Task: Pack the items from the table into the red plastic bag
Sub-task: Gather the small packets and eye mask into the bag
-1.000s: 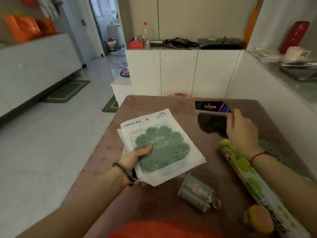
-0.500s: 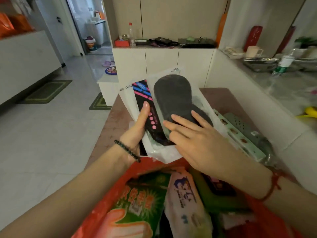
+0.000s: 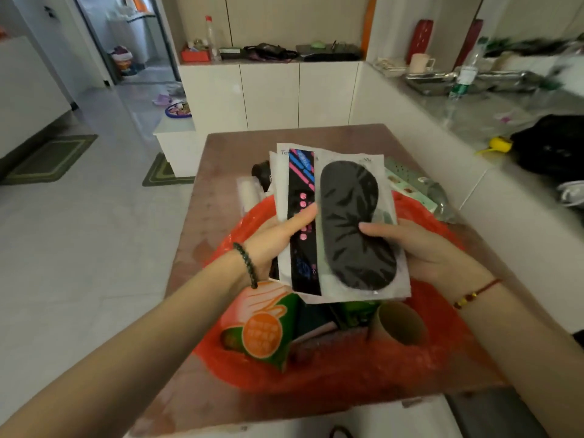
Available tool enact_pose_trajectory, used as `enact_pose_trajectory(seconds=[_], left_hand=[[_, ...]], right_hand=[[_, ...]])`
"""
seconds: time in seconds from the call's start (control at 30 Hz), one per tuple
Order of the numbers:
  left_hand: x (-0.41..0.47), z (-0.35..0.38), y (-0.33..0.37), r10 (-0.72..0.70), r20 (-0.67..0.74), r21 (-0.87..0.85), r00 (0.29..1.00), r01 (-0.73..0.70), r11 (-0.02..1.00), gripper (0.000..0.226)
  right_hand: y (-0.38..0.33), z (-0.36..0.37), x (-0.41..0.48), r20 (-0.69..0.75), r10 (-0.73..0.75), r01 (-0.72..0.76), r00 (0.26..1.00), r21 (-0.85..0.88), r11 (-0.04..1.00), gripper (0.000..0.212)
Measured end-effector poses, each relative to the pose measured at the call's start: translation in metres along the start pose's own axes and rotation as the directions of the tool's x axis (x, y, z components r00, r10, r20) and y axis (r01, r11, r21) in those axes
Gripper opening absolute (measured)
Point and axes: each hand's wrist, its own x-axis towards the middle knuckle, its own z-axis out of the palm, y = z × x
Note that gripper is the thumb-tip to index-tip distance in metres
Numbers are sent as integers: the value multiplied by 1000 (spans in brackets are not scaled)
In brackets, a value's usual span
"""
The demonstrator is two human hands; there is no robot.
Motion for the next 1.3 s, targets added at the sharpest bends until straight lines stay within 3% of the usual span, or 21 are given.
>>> enact_pose_trajectory(seconds=[0.1,0.17,0.2,0.23,0.3,0.33,0.4,0.5,0.57,0.63,0.7,0.73,0.77,0.8,0.87,0.93,1.0,1.03,1.1,1.2,1.3], left_hand=[[-22,0,-26,4,83,150,997,-17,988,46],[-48,-6,-54,-24,193,563,981,-91,821,59],[-62,-9,-72,-47,276,755,960,-186,629,65],[-74,-12,-90,-47,376,874,925,-338,348,65],[-90,-19,-127,-40,539,828,841,-538,-155,56],[-96,-19,-138,-48,552,783,833,-537,-314,47],[-99,-17,-148,-13,595,724,803,-543,-426,29],[-107,-18,-151,83,678,705,731,-613,-356,29],[-115,-22,-152,125,680,727,722,-643,-243,35],[-123,-26,-152,84,652,754,754,-632,-180,27],[-131,-28,-152,119,670,739,733,-642,-204,22],[-136,-26,-145,140,690,722,710,-659,-212,21],[-139,-22,-140,187,713,700,676,-674,-236,21],[-143,-15,-132,234,706,709,669,-664,-240,25],[-149,-1,-112,364,628,778,688,-558,-288,24],[-154,4,-110,306,610,789,731,-524,-320,24],[-154,-7,-129,137,712,695,688,-666,-269,30],[-152,-12,-133,94,734,666,672,-686,-293,36],[-148,-16,-132,133,721,678,680,-652,-339,41],[-143,-13,-115,248,665,745,704,-605,-280,21],[-135,-15,-91,246,629,760,738,-650,7,16]], right_hand=[[18,-19,-8,-145,-223,220,964,-41,975,83],[21,-31,-16,-209,-430,396,878,-187,899,78],[21,-36,-20,-182,-500,443,847,-279,852,74],[20,-37,-25,-127,-542,467,831,-369,803,68],[22,-30,-35,37,-554,493,832,-509,706,57],[24,-23,-38,111,-538,505,835,-541,672,48],[33,-4,-41,232,-472,517,850,-532,671,20],[56,14,-37,330,-368,494,870,-579,649,14],[67,17,-37,329,-326,462,886,-585,666,36],[70,14,-38,290,-323,434,901,-579,690,52],[64,14,-42,301,-335,450,893,-597,664,51],[60,12,-45,315,-327,454,891,-593,665,38],[55,12,-51,343,-311,460,886,-566,684,26],[51,11,-56,376,-287,458,881,-524,718,28],[47,10,-63,419,-243,432,875,-447,783,35],[47,9,-60,385,-217,402,897,-509,761,36],[57,7,-50,329,-184,368,926,-684,630,21],[64,6,-45,316,-156,348,936,-761,547,18],[80,3,-39,279,-97,295,955,-878,377,21],[91,12,-39,280,-36,281,959,-959,40,13],[85,26,-40,273,127,286,953,-954,-95,20]])
